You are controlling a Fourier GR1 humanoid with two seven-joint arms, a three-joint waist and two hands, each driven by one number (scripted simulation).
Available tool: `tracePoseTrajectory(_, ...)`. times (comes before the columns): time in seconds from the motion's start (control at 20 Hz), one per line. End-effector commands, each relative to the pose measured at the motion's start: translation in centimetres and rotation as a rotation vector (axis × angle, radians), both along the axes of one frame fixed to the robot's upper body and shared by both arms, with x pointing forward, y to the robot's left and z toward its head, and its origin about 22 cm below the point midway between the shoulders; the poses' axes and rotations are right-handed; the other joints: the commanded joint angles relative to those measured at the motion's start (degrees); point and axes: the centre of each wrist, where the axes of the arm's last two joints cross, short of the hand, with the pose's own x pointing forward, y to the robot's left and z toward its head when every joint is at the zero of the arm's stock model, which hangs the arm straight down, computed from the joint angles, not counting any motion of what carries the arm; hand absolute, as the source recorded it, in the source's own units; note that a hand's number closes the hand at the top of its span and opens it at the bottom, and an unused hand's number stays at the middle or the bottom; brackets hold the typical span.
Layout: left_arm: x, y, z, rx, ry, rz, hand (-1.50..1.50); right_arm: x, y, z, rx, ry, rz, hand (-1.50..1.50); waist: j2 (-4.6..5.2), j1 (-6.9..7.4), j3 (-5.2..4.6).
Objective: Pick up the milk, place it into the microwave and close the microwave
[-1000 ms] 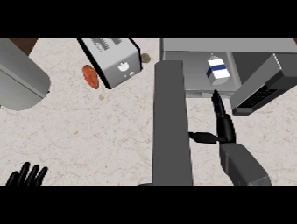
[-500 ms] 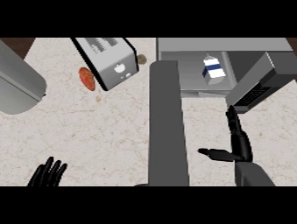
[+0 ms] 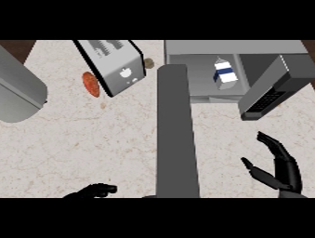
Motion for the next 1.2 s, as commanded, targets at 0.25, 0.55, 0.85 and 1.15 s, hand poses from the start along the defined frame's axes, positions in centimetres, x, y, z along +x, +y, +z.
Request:
tracePoseTrajectory(0.25,4.1,-5.8,-2.7,0.07,-0.021,-0.083,1.5,-6.2,-5.5,1.1,0.081,-0.063,-0.057,-1.5,0.11,-0.01,-0.01)
tracePoseTrajectory(0.55,7.5,-6.2,-3.5,0.146,-0.068,-0.014,1.5,-7.4,-9.0,2.2,0.069,-0.075,-0.095,-1.5,0.2,0.41,0.04)
tracePoseTrajectory(0.85,10.4,-10.4,-1.5,0.347,0.037,-0.281,1.5,-8.3,-10.0,2.6,0.077,-0.067,-0.064,-1.5,0.33,-0.53,0.17)
tracePoseTrajectory(1.15,8.1,-14.0,-4.5,0.454,0.174,-0.524,1.5,-7.2,-11.1,4.2,0.092,-0.082,-0.045,-1.5,0.33,-0.81,0.09)
